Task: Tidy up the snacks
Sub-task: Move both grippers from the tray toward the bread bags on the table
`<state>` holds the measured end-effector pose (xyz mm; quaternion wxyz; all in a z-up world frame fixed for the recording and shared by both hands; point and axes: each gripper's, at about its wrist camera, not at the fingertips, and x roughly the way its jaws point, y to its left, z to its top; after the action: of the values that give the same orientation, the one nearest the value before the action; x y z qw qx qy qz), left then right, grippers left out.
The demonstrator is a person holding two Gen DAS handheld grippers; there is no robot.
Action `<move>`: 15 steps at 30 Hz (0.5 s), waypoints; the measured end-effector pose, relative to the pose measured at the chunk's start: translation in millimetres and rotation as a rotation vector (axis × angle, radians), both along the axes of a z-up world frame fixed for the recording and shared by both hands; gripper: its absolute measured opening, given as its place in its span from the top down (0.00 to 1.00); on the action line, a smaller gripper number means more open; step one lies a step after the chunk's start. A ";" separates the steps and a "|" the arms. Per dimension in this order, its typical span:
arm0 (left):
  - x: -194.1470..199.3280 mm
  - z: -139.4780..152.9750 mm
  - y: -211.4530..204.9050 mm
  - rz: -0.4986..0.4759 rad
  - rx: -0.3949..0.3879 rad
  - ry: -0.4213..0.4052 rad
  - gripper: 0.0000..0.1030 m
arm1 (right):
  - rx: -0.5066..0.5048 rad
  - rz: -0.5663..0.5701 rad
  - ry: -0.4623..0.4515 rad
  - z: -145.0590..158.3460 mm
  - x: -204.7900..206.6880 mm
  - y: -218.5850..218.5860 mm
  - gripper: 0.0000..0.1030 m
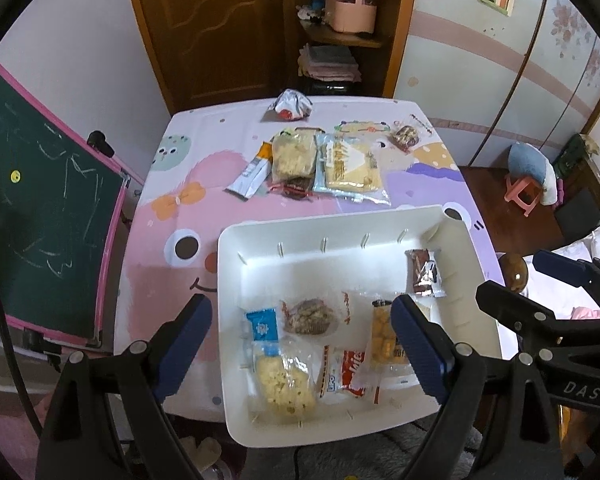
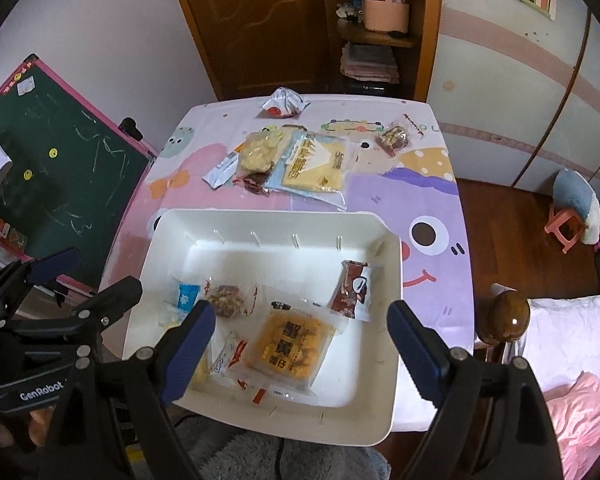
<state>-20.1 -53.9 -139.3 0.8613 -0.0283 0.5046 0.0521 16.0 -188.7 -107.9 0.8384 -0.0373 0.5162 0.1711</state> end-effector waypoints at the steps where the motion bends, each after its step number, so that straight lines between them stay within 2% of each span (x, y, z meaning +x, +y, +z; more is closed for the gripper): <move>1: 1.7 1.3 0.1 -0.003 0.003 -0.006 0.12 | 0.004 -0.003 -0.001 0.3 1.1 -0.6 0.14; 11: 30.5 7.9 13.1 -0.022 0.002 -0.036 0.12 | 0.010 -0.025 0.016 -6.2 23.0 4.2 0.14; 15: 51.8 18.4 25.2 -0.019 0.025 -0.091 0.12 | -0.006 -0.041 -0.002 -4.0 40.7 6.8 0.14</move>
<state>31.7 -28.7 -120.9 0.8841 -0.0152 0.4646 0.0487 56.7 -181.9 -112.0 0.8422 -0.0293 0.5165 0.1521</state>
